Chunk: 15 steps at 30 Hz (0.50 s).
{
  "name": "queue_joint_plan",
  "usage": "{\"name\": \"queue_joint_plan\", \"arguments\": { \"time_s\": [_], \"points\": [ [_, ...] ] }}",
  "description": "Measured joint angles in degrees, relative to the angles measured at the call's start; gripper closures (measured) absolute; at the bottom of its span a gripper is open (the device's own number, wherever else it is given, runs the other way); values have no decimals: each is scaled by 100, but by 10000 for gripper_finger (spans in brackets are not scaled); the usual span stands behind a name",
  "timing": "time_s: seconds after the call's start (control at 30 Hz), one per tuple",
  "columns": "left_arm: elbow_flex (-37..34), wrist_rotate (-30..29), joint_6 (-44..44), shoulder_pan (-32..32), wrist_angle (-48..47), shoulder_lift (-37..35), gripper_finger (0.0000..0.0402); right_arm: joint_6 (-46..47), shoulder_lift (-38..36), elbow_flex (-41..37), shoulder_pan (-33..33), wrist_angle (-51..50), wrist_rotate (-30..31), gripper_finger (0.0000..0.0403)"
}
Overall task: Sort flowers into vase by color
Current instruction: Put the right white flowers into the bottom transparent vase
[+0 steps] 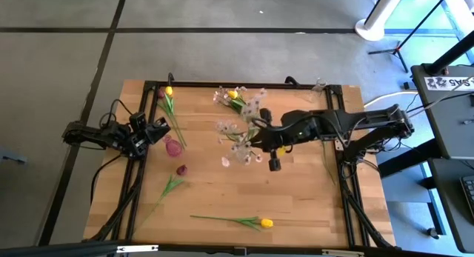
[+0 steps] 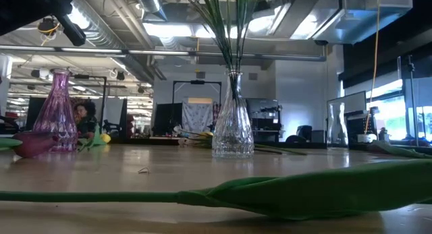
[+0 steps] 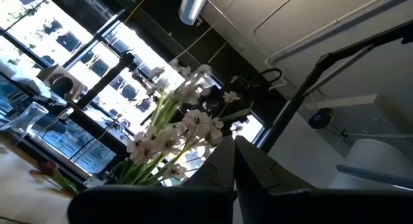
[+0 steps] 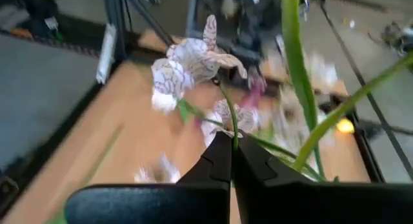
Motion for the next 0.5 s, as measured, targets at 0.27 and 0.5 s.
{"name": "queue_joint_plan", "arguments": {
  "time_s": [0.27,0.5],
  "points": [
    [1,-42,-7,0,22,-1,401,9,-153,4,70,926,-135,402],
    [0,-46,-42,0,20,-2,401,274,-94,4,383,17,-312,402]
  ]
}}
